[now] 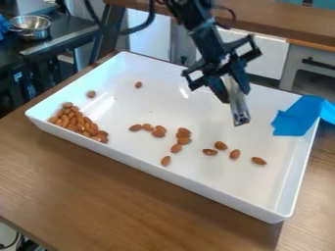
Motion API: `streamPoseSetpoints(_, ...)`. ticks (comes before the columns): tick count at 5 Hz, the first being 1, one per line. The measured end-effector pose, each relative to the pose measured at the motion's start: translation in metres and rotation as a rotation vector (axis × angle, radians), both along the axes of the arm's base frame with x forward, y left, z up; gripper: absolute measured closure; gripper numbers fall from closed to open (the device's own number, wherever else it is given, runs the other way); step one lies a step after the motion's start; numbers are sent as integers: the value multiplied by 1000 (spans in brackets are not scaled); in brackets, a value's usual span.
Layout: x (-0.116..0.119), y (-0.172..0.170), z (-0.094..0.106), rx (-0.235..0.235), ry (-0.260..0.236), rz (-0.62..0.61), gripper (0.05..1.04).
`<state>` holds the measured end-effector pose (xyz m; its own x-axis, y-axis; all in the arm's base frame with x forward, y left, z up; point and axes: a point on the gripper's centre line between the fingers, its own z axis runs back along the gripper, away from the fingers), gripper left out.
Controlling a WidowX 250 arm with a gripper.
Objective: Sweep into pile
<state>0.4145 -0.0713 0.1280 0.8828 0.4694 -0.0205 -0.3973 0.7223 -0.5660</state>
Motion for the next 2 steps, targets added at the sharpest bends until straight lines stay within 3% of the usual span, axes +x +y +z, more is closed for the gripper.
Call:
streamPoseSetpoints(1, 0, -19, -4, 37, -48, -63, 721)
streamPoseSetpoints(2, -10, -46, -27, 72, -57, -98, 721)
